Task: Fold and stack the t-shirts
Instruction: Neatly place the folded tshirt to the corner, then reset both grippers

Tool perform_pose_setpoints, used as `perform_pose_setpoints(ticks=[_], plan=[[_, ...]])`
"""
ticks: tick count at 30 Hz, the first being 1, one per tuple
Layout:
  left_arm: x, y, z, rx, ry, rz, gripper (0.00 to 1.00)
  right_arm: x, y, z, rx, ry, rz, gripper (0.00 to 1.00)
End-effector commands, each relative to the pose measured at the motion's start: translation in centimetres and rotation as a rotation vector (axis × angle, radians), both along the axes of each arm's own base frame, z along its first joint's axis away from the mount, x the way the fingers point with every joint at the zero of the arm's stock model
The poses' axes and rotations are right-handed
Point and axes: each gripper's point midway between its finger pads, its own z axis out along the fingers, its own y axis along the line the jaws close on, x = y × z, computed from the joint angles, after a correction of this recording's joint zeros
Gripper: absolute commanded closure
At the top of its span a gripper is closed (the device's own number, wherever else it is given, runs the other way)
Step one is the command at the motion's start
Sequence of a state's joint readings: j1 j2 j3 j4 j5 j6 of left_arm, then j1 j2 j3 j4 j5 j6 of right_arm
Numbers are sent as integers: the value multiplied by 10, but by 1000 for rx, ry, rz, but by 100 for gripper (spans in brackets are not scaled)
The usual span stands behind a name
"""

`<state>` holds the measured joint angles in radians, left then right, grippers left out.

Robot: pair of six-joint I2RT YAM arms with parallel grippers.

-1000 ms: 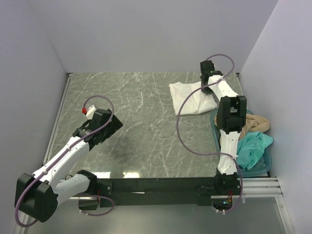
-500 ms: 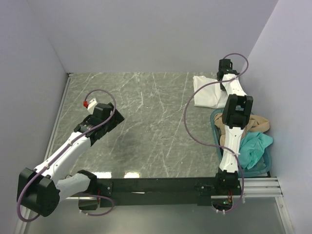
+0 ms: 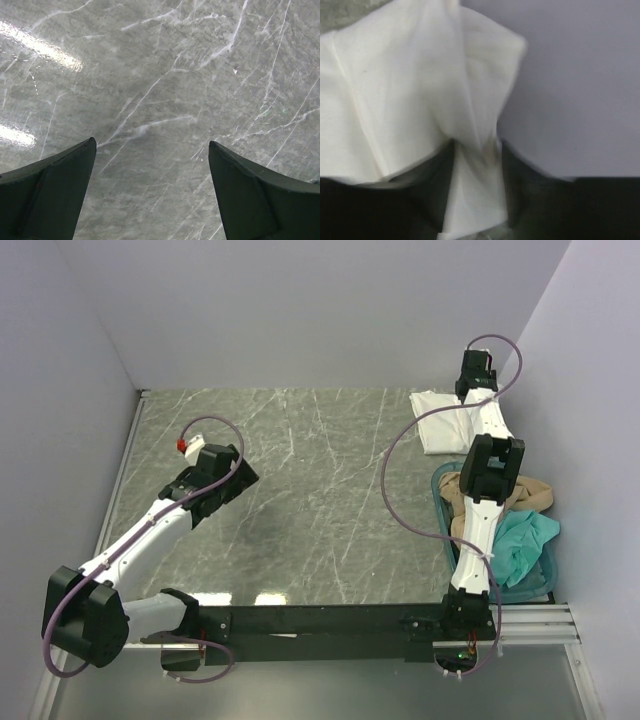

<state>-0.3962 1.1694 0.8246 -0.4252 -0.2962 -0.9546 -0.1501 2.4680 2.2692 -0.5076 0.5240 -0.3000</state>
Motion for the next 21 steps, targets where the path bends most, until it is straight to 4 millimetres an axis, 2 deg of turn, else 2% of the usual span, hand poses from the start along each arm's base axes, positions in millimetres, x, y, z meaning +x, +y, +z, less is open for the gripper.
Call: perform_pose_setpoints(ticks=[1,2,4,8,9,11,12,13,14,15,16,17,18,19,20,21], plan=[[10,3,26,-4,-72,21,1,7,-7,25,-61,-74,-31,44],[10,3,27,-4,-76,22,1,4,-7,22,-62,-73,-36,35],[9,5,33,-1,-87,26,1,2,-8,34,-64,-103,-60,19],[4,9,45,-3,-114,35,1,-1,1,62,-21,-168,-64,14],[2,12,46,2,-114,41,1,-4,5,81,-9,-205,-59,13],[-1,15,55,3,-137,45,1,-7,23,91,34,-234,-36,13],[-2,16,59,4,-141,49,1,-12,30,114,41,-277,-27,12],[-5,19,62,13,-140,57,1,-15,38,122,55,-299,-33,11],[-7,22,69,14,-158,60,0,-20,53,122,67,-289,-23,11],[-9,24,72,14,-161,73,1,-28,61,142,77,-326,-21,11],[-11,26,79,11,-169,83,1,-34,71,149,111,-356,-34,10],[-14,29,80,12,-166,91,0,-40,89,142,142,-329,-9,10],[-18,30,86,-4,-184,97,1,-52,98,161,170,-368,-3,10],[-20,31,87,-9,-189,96,1,-65,102,145,219,-354,-29,10],[-24,30,92,-22,-206,87,0,-70,124,146,256,-367,0,9],[-27,30,93,-32,-211,82,1,-86,143,167,299,-419,40,9]])
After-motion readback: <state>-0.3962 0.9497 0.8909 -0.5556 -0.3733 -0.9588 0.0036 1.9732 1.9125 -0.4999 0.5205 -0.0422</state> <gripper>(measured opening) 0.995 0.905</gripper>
